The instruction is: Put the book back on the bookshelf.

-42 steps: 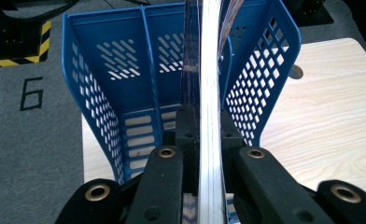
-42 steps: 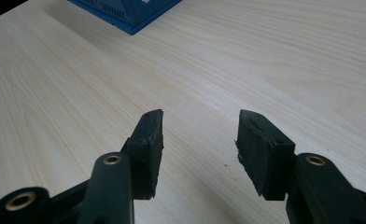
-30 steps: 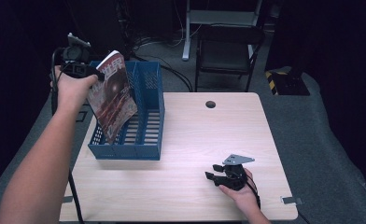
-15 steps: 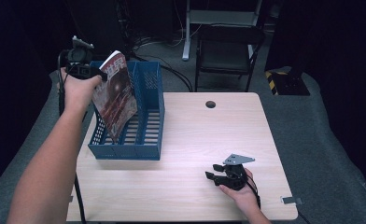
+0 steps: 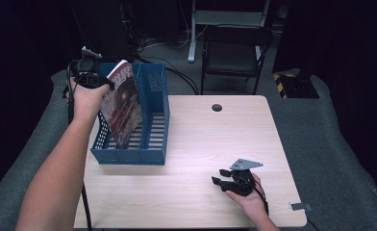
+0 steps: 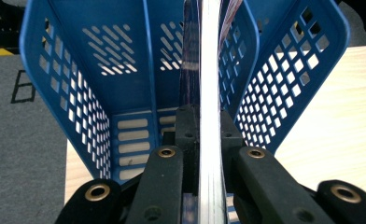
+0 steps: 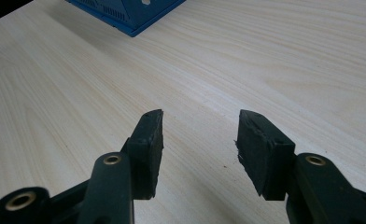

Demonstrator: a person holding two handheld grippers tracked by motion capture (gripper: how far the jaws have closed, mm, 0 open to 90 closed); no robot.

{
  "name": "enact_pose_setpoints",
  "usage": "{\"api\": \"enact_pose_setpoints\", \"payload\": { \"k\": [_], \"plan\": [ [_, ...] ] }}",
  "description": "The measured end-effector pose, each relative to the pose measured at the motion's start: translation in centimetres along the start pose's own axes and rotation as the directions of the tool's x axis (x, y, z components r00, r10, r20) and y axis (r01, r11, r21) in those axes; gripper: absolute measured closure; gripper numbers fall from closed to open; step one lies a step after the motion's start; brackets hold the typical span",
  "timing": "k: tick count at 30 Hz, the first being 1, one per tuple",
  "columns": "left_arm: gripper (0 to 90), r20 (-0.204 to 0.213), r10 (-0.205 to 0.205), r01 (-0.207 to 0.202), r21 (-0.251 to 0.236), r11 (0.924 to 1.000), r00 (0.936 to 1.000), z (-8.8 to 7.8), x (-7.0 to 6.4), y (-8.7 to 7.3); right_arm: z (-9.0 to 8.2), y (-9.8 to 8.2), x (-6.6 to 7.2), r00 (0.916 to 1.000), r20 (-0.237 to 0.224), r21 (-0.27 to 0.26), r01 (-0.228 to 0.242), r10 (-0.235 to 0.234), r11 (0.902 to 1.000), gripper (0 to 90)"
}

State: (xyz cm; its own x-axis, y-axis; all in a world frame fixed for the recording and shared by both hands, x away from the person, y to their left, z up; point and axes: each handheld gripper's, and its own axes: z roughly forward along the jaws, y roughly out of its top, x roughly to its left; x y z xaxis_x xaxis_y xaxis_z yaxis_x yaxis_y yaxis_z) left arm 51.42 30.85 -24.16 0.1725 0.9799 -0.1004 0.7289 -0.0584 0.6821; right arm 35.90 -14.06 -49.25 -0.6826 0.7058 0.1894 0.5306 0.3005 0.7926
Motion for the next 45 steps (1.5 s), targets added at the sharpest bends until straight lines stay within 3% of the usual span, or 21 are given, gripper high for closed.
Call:
{"api": "enact_pose_setpoints", "payload": {
  "k": [34,45],
  "plan": [
    [84.0,-0.014,-0.016,0.016,0.029,0.9994,0.9998,2.5,0.2,-1.6,0.0,0.0,0.0,1.0000,0.002,0.001,-0.004,0.004,1.0000,50.7],
    [83.9,-0.016,0.000,0.001,0.061,0.9981,0.9999,3.4,0.3,-2.2,0.0,0.0,0.0,1.0000,0.001,0.001,-0.006,0.006,1.0000,50.7]
  ]
}}
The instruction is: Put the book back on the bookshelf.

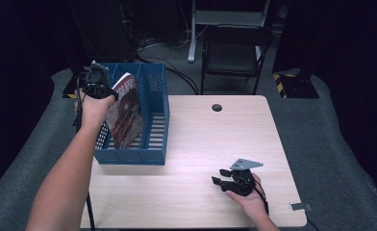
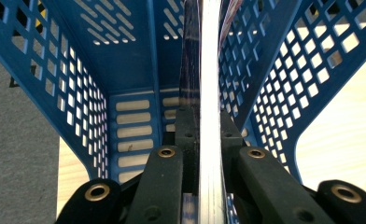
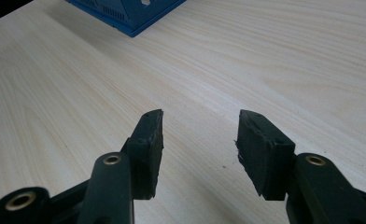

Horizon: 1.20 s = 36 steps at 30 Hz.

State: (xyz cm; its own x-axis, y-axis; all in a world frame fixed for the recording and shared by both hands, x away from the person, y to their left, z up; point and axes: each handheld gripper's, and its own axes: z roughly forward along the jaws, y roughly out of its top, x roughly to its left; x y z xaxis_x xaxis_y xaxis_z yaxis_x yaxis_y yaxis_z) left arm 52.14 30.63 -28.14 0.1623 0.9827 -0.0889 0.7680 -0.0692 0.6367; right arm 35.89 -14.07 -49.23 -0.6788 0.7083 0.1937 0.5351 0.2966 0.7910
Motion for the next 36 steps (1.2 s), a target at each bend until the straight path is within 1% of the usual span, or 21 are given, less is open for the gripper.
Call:
{"api": "enact_pose_setpoints", "payload": {
  "k": [7,9,10,11,12,13,15,21,22,23,24,25,26,27,28,30,31,32,33,34,36],
  "plan": [
    [83.7,0.003,0.014,-0.014,0.008,0.9999,0.9999,0.1,0.0,-0.4,0.0,0.0,0.0,1.0000,-0.003,0.004,0.003,-0.003,1.0000,50.6],
    [83.7,0.003,0.012,-0.012,0.008,0.9999,0.9999,0.0,0.0,-0.5,0.0,0.0,0.0,1.0000,-0.003,0.006,0.006,-0.006,1.0000,50.6],
    [83.7,0.003,0.016,-0.016,0.012,0.9998,0.9999,-0.1,0.1,-0.6,0.0,0.0,0.0,0.9999,-0.004,0.004,0.012,-0.012,0.9999,50.7],
    [83.7,0.003,0.023,-0.023,0.011,0.9997,0.9997,-0.1,0.2,-0.7,0.0,0.0,0.0,0.9999,-0.006,0.004,0.009,-0.009,1.0000,50.7],
    [83.7,0.004,0.012,-0.012,0.009,0.9999,0.9999,-0.1,0.2,-0.8,0.1,0.0,0.1,1.0000,-0.004,0.006,0.009,-0.009,0.9999,50.6],
    [83.6,0.007,0.015,-0.015,0.009,0.9998,0.9999,-0.2,0.3,-0.9,0.1,0.0,0.1,1.0000,-0.003,0.007,0.010,-0.010,0.9999,50.6],
    [83.6,0.012,0.006,-0.006,0.003,1.0000,0.9999,-0.2,0.5,-1.1,0.1,0.0,0.1,0.9999,-0.005,0.006,0.009,-0.009,0.9999,50.6],
    [83.1,0.025,0.007,-0.007,-0.011,0.9999,0.9997,-0.3,0.8,-1.6,0.1,0.0,0.1,0.9999,-0.004,0.010,0.010,-0.010,0.9999,50.6],
    [82.6,0.029,0.003,-0.002,-0.013,0.9999,0.9996,-0.3,0.7,-1.7,0.2,0.0,0.1,0.9999,0.000,0.005,0.012,-0.012,0.9999,50.6],
    [82.0,0.033,0.011,-0.011,-0.010,0.9999,0.9994,-0.4,0.8,-1.7,0.2,0.0,0.1,0.9999,-0.001,0.006,0.010,-0.010,0.9999,50.6],
    [81.7,0.034,0.007,-0.007,-0.010,0.9999,0.9994,-0.4,0.8,-1.8,0.2,0.0,0.1,0.9999,0.000,0.005,0.011,-0.011,0.9999,50.6],
    [81.2,0.031,0.006,-0.006,-0.010,0.9999,0.9995,-0.4,0.7,-1.8,0.2,0.0,0.1,0.9999,-0.004,0.013,0.012,-0.012,0.9998,50.6],
    [80.2,0.031,0.019,-0.019,-0.008,0.9998,0.9993,-0.4,0.8,-1.8,0.2,0.0,0.1,0.9999,-0.004,0.014,0.013,-0.013,0.9998,50.6],
    [79.1,0.035,0.019,-0.018,-0.007,0.9998,0.9992,-0.5,0.8,-1.9,0.2,0.0,0.1,0.9999,-0.001,0.007,0.011,-0.011,0.9999,50.6],
    [77.3,0.042,0.007,-0.006,-0.004,1.0000,0.9991,-0.5,0.7,-1.9,0.2,0.0,0.2,1.0000,-0.002,0.005,0.002,-0.002,1.0000,50.6],
    [74.6,0.038,0.010,-0.010,-0.008,0.9999,0.9992,-0.6,0.7,-2.1,0.1,0.0,0.1,1.0000,-0.002,0.006,0.002,-0.002,1.0000,50.6],
    [74.0,0.042,0.008,-0.008,-0.007,0.9999,0.9991,-0.7,0.7,-2.2,0.2,0.0,0.1,1.0000,-0.003,0.004,0.004,-0.004,1.0000,50.6],
    [73.3,0.044,0.018,-0.018,-0.006,0.9998,0.9989,-0.8,0.8,-2.3,0.1,0.0,0.1,1.0000,-0.006,0.013,0.005,-0.005,0.9999,50.6],
    [72.9,0.044,0.012,-0.011,-0.013,0.9999,0.9990,-0.9,0.7,-2.4,0.1,0.0,0.1,1.0000,-0.005,0.010,0.005,-0.005,0.9999,50.6],
    [72.8,0.052,0.015,-0.014,-0.011,0.9998,0.9985,-1.0,0.8,-2.5,0.2,-0.1,0.1,1.0000,-0.004,0.006,0.004,-0.004,1.0000,50.5],
    [72.9,0.050,0.014,-0.013,-0.018,0.9998,0.9986,-1.1,0.7,-2.6,0.2,0.0,0.1,1.0000,-0.006,0.013,0.007,-0.007,0.9999,50.6]
  ]
}}
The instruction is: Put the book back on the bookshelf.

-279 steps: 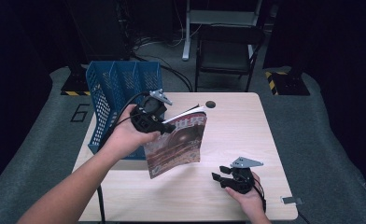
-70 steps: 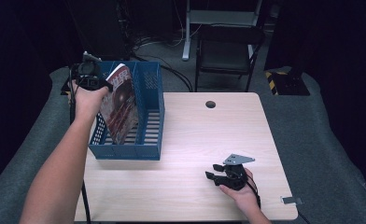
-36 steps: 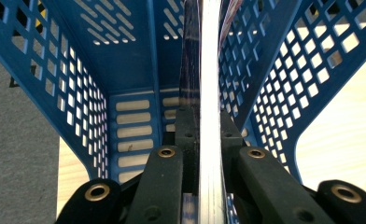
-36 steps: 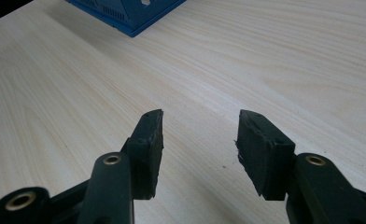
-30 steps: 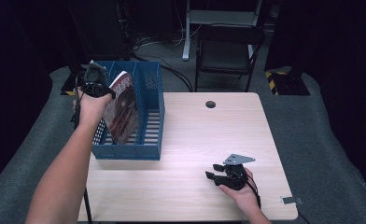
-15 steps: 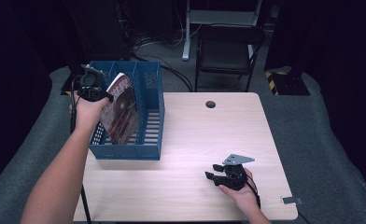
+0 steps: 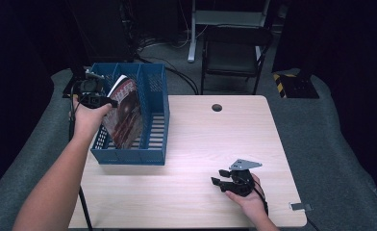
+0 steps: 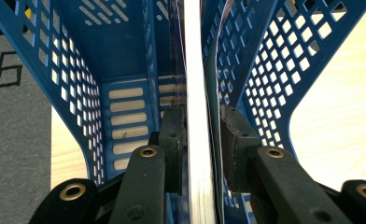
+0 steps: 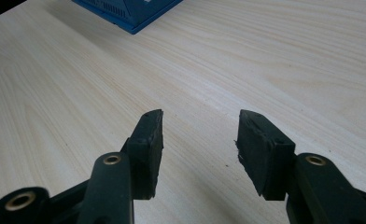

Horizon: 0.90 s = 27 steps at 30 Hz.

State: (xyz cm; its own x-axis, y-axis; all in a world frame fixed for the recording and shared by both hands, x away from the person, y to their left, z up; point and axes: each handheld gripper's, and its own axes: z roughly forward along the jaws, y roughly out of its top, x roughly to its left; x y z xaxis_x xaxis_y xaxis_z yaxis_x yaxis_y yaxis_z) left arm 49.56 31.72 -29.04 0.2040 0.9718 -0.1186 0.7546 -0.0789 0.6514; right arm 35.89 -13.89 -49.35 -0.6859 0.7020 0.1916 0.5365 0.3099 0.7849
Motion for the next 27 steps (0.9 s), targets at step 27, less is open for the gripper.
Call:
{"api": "enact_pose_setpoints", "payload": {
  "k": [27],
  "plan": [
    [80.3,0.030,0.041,-0.040,-0.022,0.9990,0.9987,-2.0,0.3,-1.3,0.0,-0.1,0.0,1.0000,0.004,0.006,-0.006,0.006,1.0000,50.2]
  ]
}}
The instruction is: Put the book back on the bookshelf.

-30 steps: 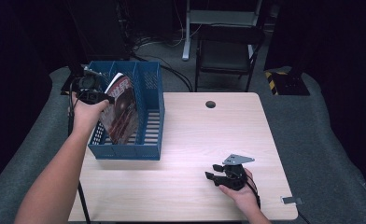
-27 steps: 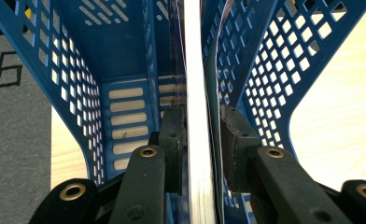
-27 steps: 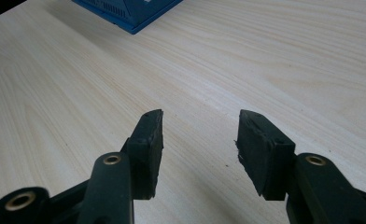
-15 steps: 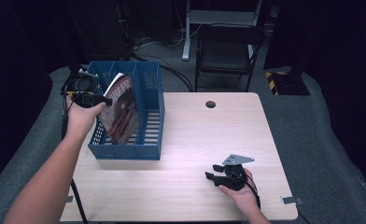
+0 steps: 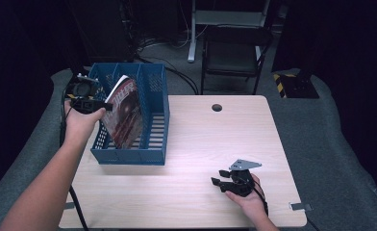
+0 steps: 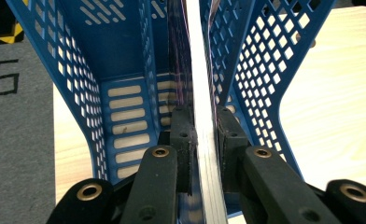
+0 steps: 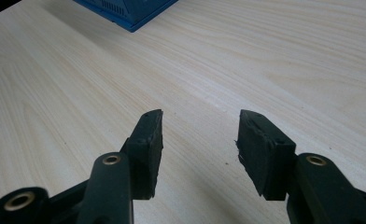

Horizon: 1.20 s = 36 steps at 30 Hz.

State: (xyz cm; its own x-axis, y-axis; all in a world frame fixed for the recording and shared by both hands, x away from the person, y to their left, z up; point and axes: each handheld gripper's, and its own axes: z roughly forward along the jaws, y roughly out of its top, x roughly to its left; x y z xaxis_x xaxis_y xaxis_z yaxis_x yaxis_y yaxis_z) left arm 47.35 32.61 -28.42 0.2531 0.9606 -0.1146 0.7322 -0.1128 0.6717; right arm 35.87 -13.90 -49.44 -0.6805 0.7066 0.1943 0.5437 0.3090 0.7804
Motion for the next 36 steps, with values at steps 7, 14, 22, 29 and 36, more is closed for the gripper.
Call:
{"api": "enact_pose_setpoints", "payload": {
  "k": [7,14,22,29,36],
  "plan": [
    [80.9,0.015,-0.004,0.004,0.009,1.0000,0.9999,-0.18,0.11,-0.09,0.01,-0.02,0.00,1.0000,0.001,0.004,0.001,-0.001,1.0000,50.1],
    [82.6,-0.002,-0.011,0.011,0.001,0.9999,0.9999,-0.16,0.13,-0.11,0.04,-0.02,-0.05,1.0000,0.001,0.003,0.003,-0.003,1.0000,50.0],
    [83.7,0.003,-0.005,0.005,-0.001,1.0000,1.0000,-0.19,0.37,-0.17,0.05,-0.02,-0.04,1.0000,-0.001,0.003,-0.003,0.003,1.0000,50.0],
    [83.9,0.006,-0.003,0.003,0.002,1.0000,1.0000,-0.20,0.43,-0.15,0.05,-0.01,-0.08,1.0000,-0.002,0.003,0.002,-0.002,1.0000,50.0],
    [84.0,0.005,-0.008,0.008,0.009,0.9999,1.0000,-0.17,0.34,-0.03,0.05,-0.01,-0.06,1.0000,-0.002,0.004,-0.001,0.001,1.0000,50.0]
  ]
}}
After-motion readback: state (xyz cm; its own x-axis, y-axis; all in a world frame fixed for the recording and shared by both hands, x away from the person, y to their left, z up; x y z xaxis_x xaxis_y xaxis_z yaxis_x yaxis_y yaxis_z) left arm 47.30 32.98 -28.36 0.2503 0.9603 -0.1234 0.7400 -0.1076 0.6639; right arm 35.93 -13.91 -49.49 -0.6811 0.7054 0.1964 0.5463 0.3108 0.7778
